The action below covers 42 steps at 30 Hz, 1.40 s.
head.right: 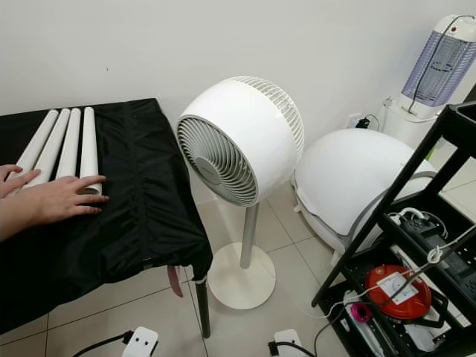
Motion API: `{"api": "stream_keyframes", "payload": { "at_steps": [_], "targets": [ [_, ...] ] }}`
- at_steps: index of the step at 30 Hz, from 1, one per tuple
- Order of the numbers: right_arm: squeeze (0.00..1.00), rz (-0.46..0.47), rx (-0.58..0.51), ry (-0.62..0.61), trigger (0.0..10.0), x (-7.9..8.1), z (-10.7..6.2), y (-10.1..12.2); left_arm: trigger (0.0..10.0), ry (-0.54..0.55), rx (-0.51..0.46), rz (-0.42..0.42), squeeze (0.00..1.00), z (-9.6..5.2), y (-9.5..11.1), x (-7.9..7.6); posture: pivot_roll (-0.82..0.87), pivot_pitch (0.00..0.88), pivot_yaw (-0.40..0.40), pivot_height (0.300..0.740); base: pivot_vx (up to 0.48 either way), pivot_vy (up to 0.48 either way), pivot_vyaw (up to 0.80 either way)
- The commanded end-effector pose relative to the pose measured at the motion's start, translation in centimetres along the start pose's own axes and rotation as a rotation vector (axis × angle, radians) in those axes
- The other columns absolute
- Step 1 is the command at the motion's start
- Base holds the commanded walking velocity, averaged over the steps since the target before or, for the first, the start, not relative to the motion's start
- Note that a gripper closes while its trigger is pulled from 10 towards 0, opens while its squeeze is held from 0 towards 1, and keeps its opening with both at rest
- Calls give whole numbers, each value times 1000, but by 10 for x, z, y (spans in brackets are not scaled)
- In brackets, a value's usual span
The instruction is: Building children table
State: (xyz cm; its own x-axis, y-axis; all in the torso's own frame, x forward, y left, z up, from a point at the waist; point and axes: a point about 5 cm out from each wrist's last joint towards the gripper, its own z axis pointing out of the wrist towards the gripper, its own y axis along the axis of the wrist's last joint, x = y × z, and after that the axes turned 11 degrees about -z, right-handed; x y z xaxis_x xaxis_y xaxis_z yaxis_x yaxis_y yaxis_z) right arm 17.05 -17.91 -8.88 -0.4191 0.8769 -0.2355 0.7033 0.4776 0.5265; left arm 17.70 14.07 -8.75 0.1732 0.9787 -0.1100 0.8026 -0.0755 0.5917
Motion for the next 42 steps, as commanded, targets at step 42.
{"api": "stream_keyframes", "payload": {
  "at_steps": [42],
  "targets": [
    [0, 12, -16, 6, 10000, 3, 2, 8, 10000, 54, 33, -10, 0, -1, -7, 4, 16, 0, -6, 740, 0, 0, 0]
  ]
}}
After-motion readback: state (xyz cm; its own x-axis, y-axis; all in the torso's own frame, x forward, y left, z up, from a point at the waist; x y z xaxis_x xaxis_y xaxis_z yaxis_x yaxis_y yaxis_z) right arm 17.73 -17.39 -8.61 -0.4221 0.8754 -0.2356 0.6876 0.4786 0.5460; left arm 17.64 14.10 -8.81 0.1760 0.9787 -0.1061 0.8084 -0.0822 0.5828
